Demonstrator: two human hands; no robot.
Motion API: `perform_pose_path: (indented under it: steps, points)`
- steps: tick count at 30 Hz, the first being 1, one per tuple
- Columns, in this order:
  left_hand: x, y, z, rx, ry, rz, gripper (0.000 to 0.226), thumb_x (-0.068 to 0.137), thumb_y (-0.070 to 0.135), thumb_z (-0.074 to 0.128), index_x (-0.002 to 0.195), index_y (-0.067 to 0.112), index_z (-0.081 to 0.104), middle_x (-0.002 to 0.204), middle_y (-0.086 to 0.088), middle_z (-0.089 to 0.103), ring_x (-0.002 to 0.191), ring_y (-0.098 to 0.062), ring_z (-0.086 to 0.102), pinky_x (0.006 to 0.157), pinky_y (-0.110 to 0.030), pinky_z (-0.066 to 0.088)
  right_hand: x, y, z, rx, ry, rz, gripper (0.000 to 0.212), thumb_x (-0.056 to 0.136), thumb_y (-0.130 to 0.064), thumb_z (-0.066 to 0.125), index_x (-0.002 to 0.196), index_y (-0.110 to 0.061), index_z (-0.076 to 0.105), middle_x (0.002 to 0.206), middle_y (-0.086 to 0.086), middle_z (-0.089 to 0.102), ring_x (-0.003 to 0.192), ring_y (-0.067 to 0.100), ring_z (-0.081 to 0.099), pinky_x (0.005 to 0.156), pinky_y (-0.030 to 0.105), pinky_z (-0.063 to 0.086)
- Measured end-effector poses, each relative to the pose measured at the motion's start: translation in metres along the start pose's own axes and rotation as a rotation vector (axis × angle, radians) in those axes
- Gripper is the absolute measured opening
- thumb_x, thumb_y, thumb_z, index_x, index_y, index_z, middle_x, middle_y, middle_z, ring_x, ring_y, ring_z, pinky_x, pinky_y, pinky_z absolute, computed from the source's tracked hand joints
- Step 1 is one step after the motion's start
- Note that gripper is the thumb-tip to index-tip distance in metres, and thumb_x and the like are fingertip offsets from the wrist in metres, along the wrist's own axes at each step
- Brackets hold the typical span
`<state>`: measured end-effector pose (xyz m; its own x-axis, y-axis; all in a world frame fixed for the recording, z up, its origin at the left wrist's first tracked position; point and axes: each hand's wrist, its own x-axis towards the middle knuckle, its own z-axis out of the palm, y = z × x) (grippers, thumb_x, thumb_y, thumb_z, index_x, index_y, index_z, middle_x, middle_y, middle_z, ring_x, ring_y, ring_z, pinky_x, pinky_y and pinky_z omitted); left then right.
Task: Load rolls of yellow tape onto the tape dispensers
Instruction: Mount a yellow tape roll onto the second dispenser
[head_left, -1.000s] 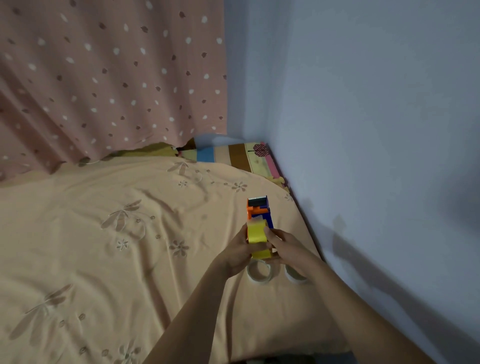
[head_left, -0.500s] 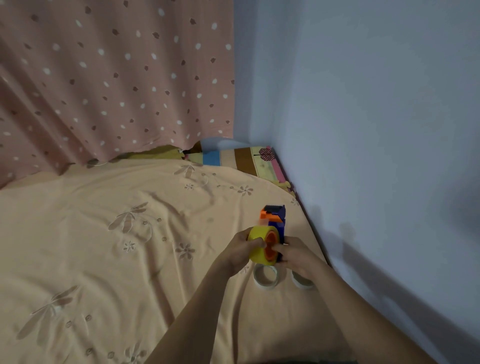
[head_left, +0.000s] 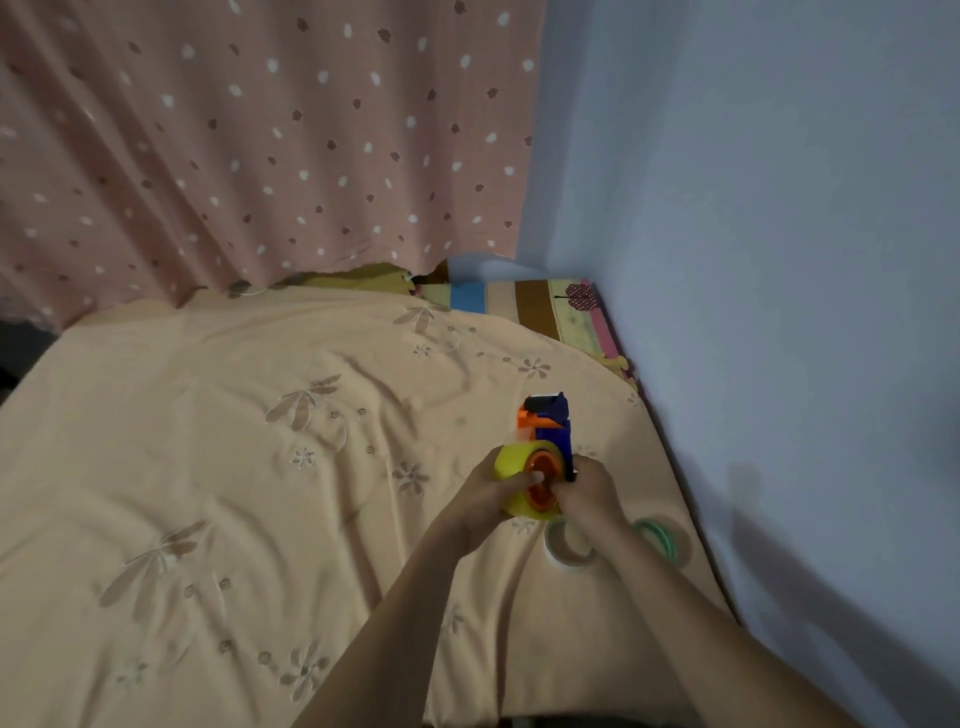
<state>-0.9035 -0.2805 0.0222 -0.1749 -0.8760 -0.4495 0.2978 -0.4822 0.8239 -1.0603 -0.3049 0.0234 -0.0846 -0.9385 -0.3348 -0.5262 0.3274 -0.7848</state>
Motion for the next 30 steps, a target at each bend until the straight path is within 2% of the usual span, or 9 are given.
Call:
perform_pose_path:
  steps: [3, 7, 12, 15, 17, 23, 30]
  points:
    - [-0.017, 0.003, -0.021, 0.022, 0.153, -0.002, 0.059, 0.078, 0.027, 0.084, 0.13, 0.024, 0.058, 0.12, -0.006, 0.071, 0.106, -0.026, 0.072, 0.081, -0.038, 0.063, -0.004, -0.01, 0.021, -0.053, -0.005, -0.06, 0.011, 0.091, -0.026, 0.066, 0.098, -0.018, 0.067, 0.084, -0.004, 0.067, 0.08, 0.017, 0.065, 0.07, 0.026, 0.052]
    - [-0.046, 0.006, -0.049, 0.079, 0.4, 0.01, 0.052, 0.083, 0.028, 0.08, 0.128, 0.01, 0.062, 0.116, -0.01, 0.072, 0.104, -0.025, 0.072, 0.077, -0.033, 0.063, -0.012, -0.03, 0.054, -0.121, -0.068, -0.144, 0.022, 0.089, -0.035, 0.069, 0.084, -0.014, 0.067, 0.072, -0.002, 0.066, 0.069, 0.019, 0.065, 0.061, 0.028, 0.052]
    - [-0.103, -0.003, -0.091, -0.054, 0.568, 0.038, 0.031, 0.089, 0.032, 0.075, 0.107, 0.006, 0.072, 0.097, -0.008, 0.076, 0.081, -0.019, 0.074, 0.078, -0.035, 0.062, -0.037, -0.056, 0.103, -0.148, -0.213, -0.234, 0.022, 0.083, -0.029, 0.07, 0.067, -0.016, 0.061, 0.062, -0.002, 0.063, 0.058, 0.017, 0.063, 0.048, 0.024, 0.045]
    - [-0.137, -0.012, -0.116, -0.096, 0.69, 0.037, 0.039, 0.092, 0.034, 0.071, 0.11, -0.001, 0.072, 0.101, -0.011, 0.073, 0.087, -0.024, 0.071, 0.079, -0.036, 0.061, -0.061, -0.067, 0.136, -0.149, -0.306, -0.262, 0.016, 0.079, -0.025, 0.068, 0.069, -0.014, 0.061, 0.064, 0.0, 0.063, 0.06, 0.021, 0.062, 0.049, 0.025, 0.042]
    - [-0.159, -0.017, -0.134, -0.124, 0.754, 0.047, 0.04, 0.093, 0.033, 0.07, 0.112, -0.002, 0.071, 0.104, -0.014, 0.072, 0.089, -0.025, 0.07, 0.076, -0.035, 0.061, -0.08, -0.073, 0.16, -0.155, -0.368, -0.283, 0.016, 0.08, -0.024, 0.067, 0.07, -0.012, 0.062, 0.067, 0.004, 0.065, 0.062, 0.025, 0.063, 0.053, 0.029, 0.047]
    - [-0.227, -0.039, -0.192, -0.211, 0.862, 0.07, 0.041, 0.093, 0.033, 0.07, 0.115, -0.001, 0.07, 0.113, -0.015, 0.073, 0.095, -0.027, 0.07, 0.09, -0.042, 0.06, -0.134, -0.092, 0.23, -0.226, -0.49, -0.35, 0.012, 0.08, -0.021, 0.065, 0.074, -0.01, 0.065, 0.069, 0.006, 0.068, 0.064, 0.03, 0.069, 0.061, 0.036, 0.059]
    - [-0.295, -0.069, -0.291, -0.29, 0.886, 0.064, 0.045, 0.088, 0.04, 0.074, 0.116, 0.005, 0.071, 0.106, -0.009, 0.072, 0.092, -0.026, 0.072, 0.084, -0.04, 0.062, -0.199, -0.116, 0.33, -0.329, -0.53, -0.398, 0.015, 0.08, -0.023, 0.066, 0.077, -0.008, 0.065, 0.074, 0.009, 0.07, 0.066, 0.032, 0.071, 0.064, 0.038, 0.06]
